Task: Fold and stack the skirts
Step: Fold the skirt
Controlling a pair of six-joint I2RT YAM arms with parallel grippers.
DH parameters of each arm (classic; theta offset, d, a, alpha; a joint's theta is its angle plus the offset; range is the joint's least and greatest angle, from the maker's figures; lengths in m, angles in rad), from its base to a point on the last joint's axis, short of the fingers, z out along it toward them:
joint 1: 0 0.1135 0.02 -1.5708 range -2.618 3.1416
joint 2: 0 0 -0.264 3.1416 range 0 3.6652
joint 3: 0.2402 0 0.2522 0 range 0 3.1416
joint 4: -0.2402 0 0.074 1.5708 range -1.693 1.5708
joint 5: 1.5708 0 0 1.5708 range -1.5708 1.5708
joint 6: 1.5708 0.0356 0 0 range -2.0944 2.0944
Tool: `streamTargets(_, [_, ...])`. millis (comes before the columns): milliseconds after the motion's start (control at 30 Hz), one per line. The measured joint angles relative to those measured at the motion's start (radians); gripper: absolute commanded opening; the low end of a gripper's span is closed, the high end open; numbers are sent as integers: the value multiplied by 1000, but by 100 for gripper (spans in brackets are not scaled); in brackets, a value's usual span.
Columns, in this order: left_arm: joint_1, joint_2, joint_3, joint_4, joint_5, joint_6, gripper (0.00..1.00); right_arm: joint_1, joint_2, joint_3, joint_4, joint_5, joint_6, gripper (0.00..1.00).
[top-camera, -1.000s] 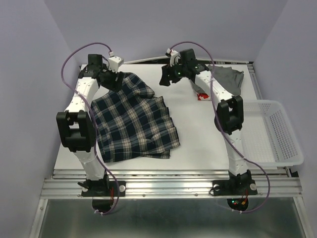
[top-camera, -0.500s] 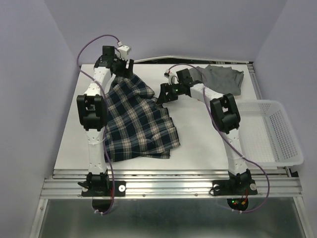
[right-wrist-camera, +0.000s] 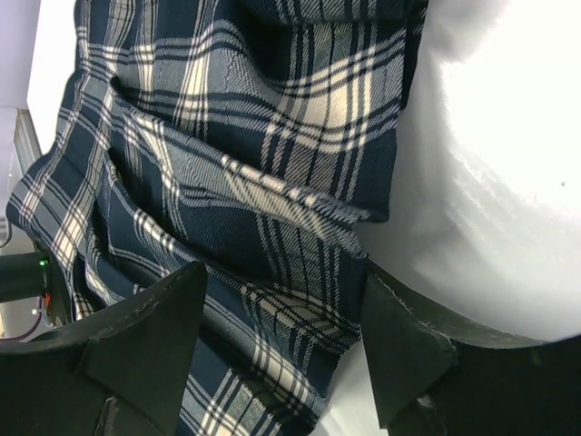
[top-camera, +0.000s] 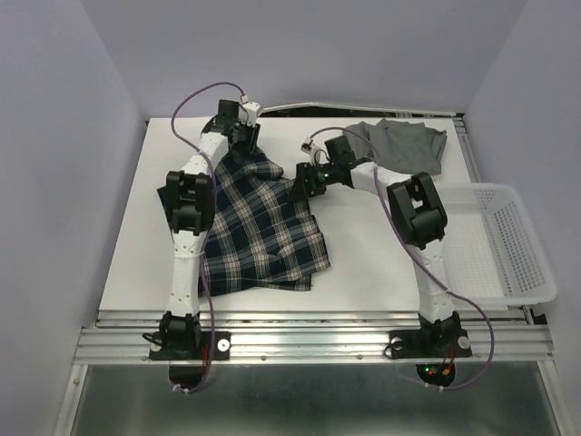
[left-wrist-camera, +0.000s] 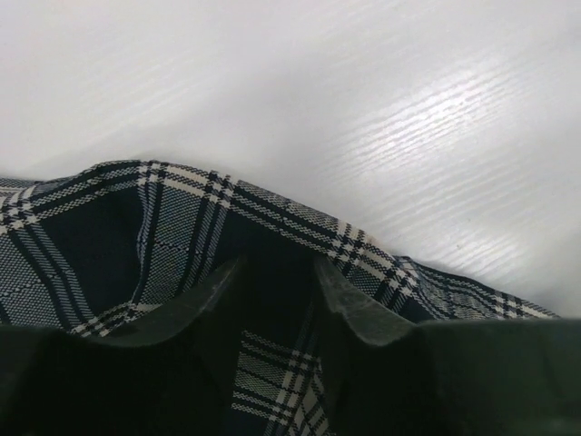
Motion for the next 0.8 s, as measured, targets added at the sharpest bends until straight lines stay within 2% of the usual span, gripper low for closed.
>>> streamTargets(33, [-3, 1, 0, -4, -1, 5, 25, 0, -7, -8, 0, 4, -3, 72])
streamTargets(100, [-11, 0, 0, -10, 13, 13, 13, 0, -25, -23, -3, 10, -6, 73])
streamTargets(133, [-17, -2, 0, -15, 32, 32, 0, 0, -33, -28, -4, 13, -7, 74])
streamTargets(300, [-29, -72, -73, -73, 133, 113, 0, -16, -86, -39, -3, 21, -6, 75])
streamTargets(333, [-29, -106, -105, -94, 155, 133, 12, -27, -96, -38, -3, 25, -6, 75])
streamTargets(400, [-31, -170, -150, -115, 180, 164, 46, -47, -108, -37, -3, 34, -6, 76])
streamTargets(433, [-36, -195, -169, -118, 179, 169, 83, -58, -113, -37, -3, 42, -6, 77])
streamTargets(467, [-41, -233, -188, -119, 172, 174, 99, -71, -118, -37, -3, 50, -6, 77])
streamTargets(633, [-101, -342, -208, -96, 47, 140, 99, -114, -125, -36, -3, 132, -2, 85])
streamTargets(667, [-124, -330, -174, -107, 9, 132, 99, -117, -125, -36, -3, 150, 0, 88])
streamTargets(733, [-161, -287, -108, -114, -46, 123, 97, -117, -125, -35, -3, 183, 1, 88])
streamTargets(767, [-177, -257, -72, -127, -70, 119, 95, -120, -125, -35, -3, 195, 2, 88])
streamTargets(800, [-193, -213, -31, -138, -92, 114, 88, -122, -125, -35, -3, 207, 2, 88])
